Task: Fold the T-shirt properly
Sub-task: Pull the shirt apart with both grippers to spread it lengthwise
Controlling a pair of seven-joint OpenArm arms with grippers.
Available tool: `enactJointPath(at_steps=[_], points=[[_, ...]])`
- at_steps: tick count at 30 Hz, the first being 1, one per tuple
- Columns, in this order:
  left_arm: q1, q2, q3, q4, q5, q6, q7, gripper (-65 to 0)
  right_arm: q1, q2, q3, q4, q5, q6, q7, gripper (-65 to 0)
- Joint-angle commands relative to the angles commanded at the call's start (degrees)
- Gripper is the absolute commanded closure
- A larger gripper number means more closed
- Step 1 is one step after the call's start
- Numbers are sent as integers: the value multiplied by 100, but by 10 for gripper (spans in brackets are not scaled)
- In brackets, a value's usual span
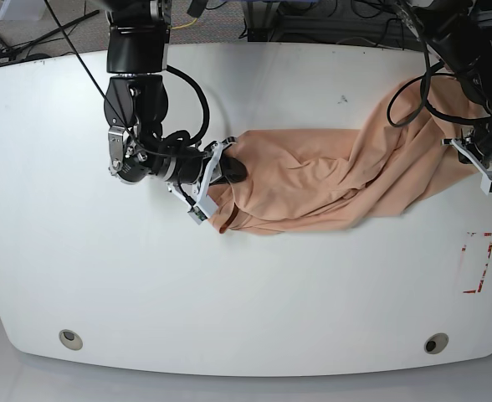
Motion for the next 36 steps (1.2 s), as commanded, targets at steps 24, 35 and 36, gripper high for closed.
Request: enactJointPath(at_steps=[24,35,36], points=[[985,18,141,1758,-44,0,677,-6,9,88,0,-9,0,0,149,0],[993,35,-9,1732,-62,0,686,-386,9,79,-26,-18,0,0,149,0],[941,44,-62,1820,-62,0,686,-415,0,79,-35,-18,0,0,149,0]])
